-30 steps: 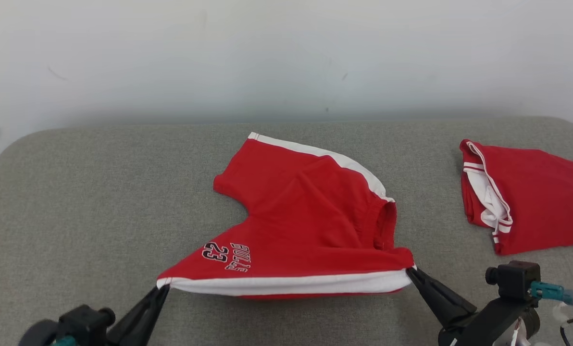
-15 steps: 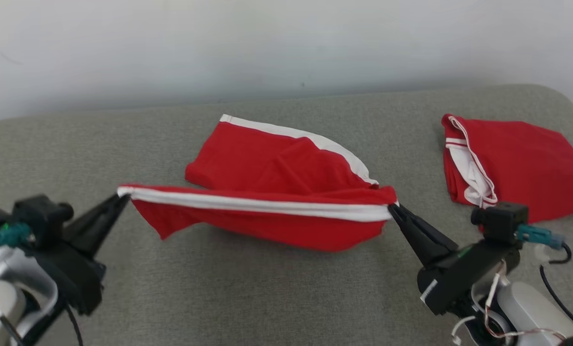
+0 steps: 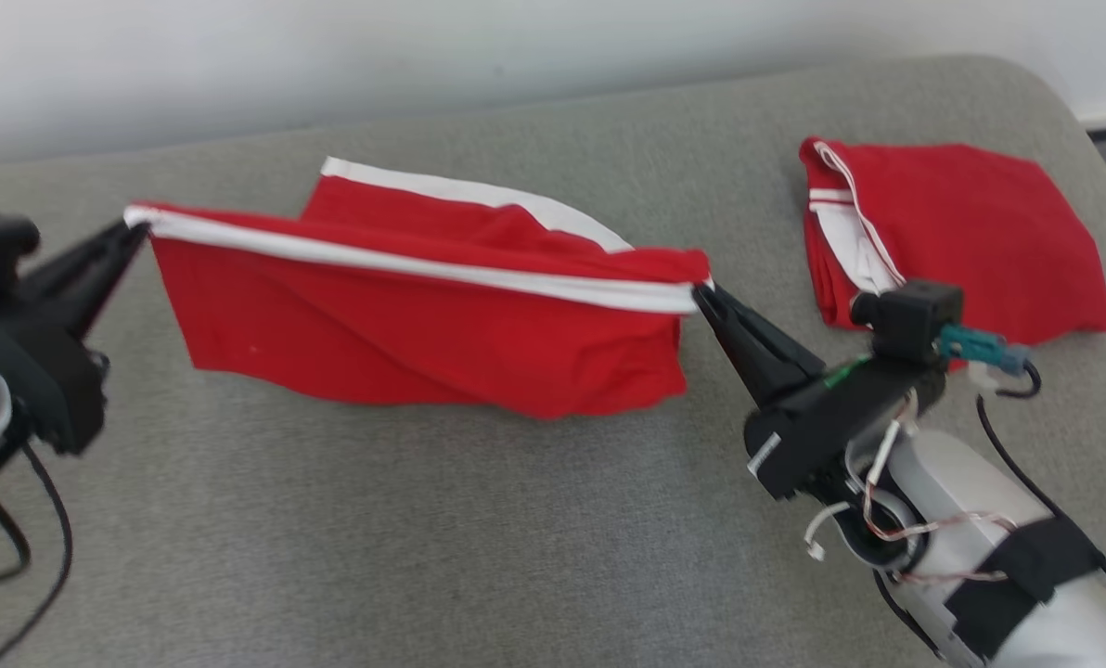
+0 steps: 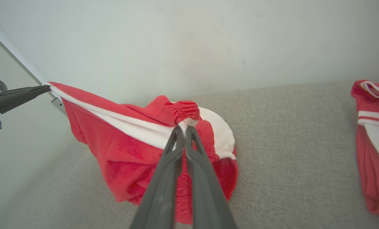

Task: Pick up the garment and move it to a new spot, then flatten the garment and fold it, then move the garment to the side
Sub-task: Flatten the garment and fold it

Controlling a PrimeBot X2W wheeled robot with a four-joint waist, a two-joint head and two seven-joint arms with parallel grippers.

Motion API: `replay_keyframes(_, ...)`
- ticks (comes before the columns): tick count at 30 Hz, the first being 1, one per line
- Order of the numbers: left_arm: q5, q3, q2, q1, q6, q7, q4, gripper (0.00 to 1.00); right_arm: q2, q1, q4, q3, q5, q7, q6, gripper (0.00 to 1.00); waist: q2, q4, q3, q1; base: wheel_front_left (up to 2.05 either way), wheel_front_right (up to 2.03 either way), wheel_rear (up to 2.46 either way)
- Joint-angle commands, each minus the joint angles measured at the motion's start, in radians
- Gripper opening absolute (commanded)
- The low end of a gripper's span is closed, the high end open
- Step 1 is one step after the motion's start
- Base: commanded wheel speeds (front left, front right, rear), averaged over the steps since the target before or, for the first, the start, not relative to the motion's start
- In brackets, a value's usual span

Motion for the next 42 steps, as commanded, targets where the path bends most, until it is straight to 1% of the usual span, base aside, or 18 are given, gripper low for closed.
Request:
replay_keyframes(1, -0.022, -0.019, 0.014, -0.048, 0.005, 0.001, 0.026, 0.00, 0.004, -0.037, 0.024, 0.013, 0.015, -0.018, -0.002, 0.00, -0.0001, -0.049, 0.060, -0.0002, 0.00, 0.00, 0.00)
replay_keyframes(4, -0.047, -0.069, 0.020, -0.131, 0.005, 0.007, 0.060, 0.00, 0.019, -0.094, 0.061, 0.049, 0.029, -0.047, -0.002, 0.00, -0.0001, -0.063, 0.091, -0.0002, 0.00, 0.00, 0.00)
replay_keyframes(12, -0.101, -0.203, 0.003, -0.316, 0.004, 0.019, 0.143, 0.00, 0.048, -0.203, 0.129, 0.139, 0.082, -0.106, -0.002, 0.00, -0.0001, -0.103, 0.154, -0.0002, 0.00, 0.00, 0.00)
replay_keyframes(18, -0.116, -0.293, 0.000, -0.423, 0.004, 0.024, 0.205, 0.00, 0.077, -0.270, 0.179, 0.187, 0.118, -0.134, -0.002, 0.00, -0.0001, -0.137, 0.199, -0.0002, 0.00, 0.00, 0.00)
replay_keyframes(23, -0.162, -0.353, -0.003, -0.486, 0.004, 0.023, 0.257, 0.00, 0.109, -0.321, 0.222, 0.210, 0.146, -0.150, -0.002, 0.00, -0.0001, -0.161, 0.237, -0.0002, 0.00, 0.00, 0.00)
replay_keyframes(27, -0.183, -0.386, -0.002, -0.522, 0.004, 0.006, 0.293, 0.00, 0.137, -0.353, 0.239, 0.223, 0.155, -0.159, -0.002, 0.00, -0.0001, -0.178, 0.265, -0.0002, 0.00, 0.00, 0.00)
replay_keyframes(33, -0.205, -0.413, -0.004, -0.548, 0.004, -0.010, 0.325, 0.00, 0.161, -0.380, 0.254, 0.230, 0.158, -0.163, -0.002, 0.00, -0.0001, -0.193, 0.291, -0.0002, 0.00, 0.00, 0.00)
replay_keyframes(38, -0.207, -0.426, 0.001, -0.574, 0.004, -0.038, 0.350, 0.00, 0.178, -0.391, 0.245, 0.189, 0.134, -0.164, -0.002, 0.00, -0.0001, -0.201, 0.313, -0.0002, 0.00, 0.00, 0.00)
replay_keyframes(42, -0.215, -0.433, -0.010, -0.573, 0.004, -0.046, 0.370, 0.00, 0.189, -0.386, 0.248, 0.176, 0.117, -0.164, -0.002, 0.00, -0.0001, -0.199, 0.322, -0.0002, 0.00, 0.00, 0.00)
